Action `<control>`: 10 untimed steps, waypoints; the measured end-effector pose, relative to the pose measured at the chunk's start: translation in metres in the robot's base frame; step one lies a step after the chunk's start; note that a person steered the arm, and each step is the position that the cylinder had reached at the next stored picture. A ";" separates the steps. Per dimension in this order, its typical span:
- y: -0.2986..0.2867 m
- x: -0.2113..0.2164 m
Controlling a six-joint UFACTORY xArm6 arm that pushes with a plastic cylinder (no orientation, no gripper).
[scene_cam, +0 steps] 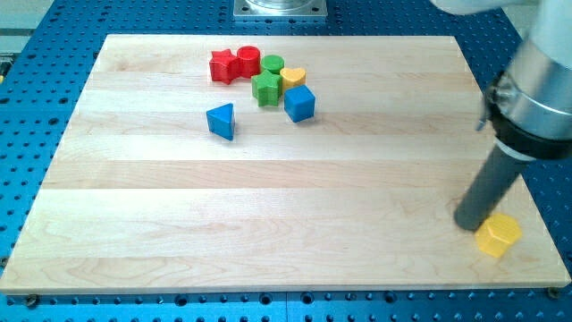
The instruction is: Move stars and cube towards hexagon
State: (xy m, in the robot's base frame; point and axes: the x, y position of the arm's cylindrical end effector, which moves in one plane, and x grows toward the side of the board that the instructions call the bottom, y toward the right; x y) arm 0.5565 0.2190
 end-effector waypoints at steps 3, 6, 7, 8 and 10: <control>-0.333 -0.021; -0.463 -0.183; -0.439 -0.261; -0.407 -0.315; -0.294 -0.271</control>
State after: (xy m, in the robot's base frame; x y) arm 0.2851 -0.0751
